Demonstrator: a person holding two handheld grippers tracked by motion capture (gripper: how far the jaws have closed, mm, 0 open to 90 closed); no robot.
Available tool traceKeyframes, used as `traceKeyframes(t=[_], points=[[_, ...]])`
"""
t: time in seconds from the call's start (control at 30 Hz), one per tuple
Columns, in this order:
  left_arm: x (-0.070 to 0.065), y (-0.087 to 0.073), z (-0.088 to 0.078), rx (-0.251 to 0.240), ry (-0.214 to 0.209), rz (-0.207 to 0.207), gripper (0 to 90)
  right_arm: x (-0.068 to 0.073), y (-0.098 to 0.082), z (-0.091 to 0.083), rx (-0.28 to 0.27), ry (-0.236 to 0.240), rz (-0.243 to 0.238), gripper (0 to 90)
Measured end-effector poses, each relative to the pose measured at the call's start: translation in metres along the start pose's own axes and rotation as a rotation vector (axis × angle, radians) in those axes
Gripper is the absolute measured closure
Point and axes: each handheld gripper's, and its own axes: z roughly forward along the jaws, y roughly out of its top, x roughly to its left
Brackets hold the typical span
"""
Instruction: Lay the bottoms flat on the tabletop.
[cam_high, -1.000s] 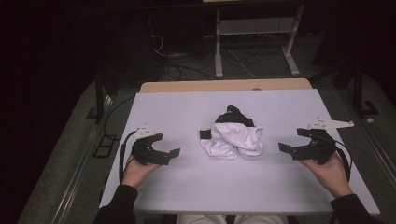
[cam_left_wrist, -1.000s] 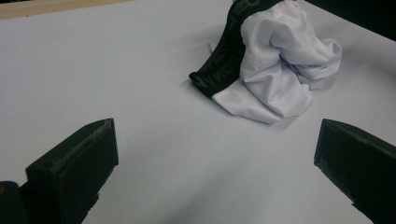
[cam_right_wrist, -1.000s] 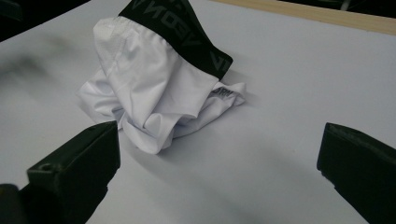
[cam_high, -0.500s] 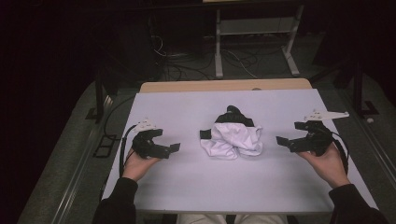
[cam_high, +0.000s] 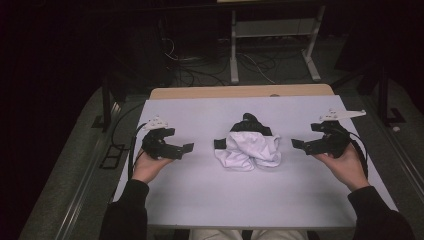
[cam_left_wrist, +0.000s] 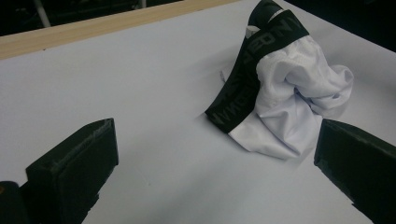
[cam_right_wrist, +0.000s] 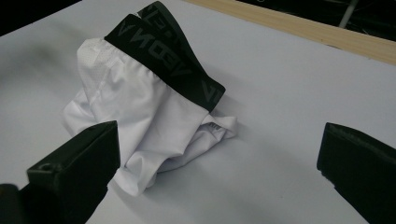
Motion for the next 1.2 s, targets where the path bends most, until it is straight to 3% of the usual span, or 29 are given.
traceKeyframes(t=[0.7,1.2], points=[[0.014,0.009,0.032,-0.016,-0.008,-0.031,0.0,-0.012,0.015,0.035,0.025,-0.013,-0.021,0.0],[0.024,0.003,0.065,-0.031,-0.027,-0.078,0.0,-0.02,0.016,0.059,0.023,-0.052,0.009,0.0]])
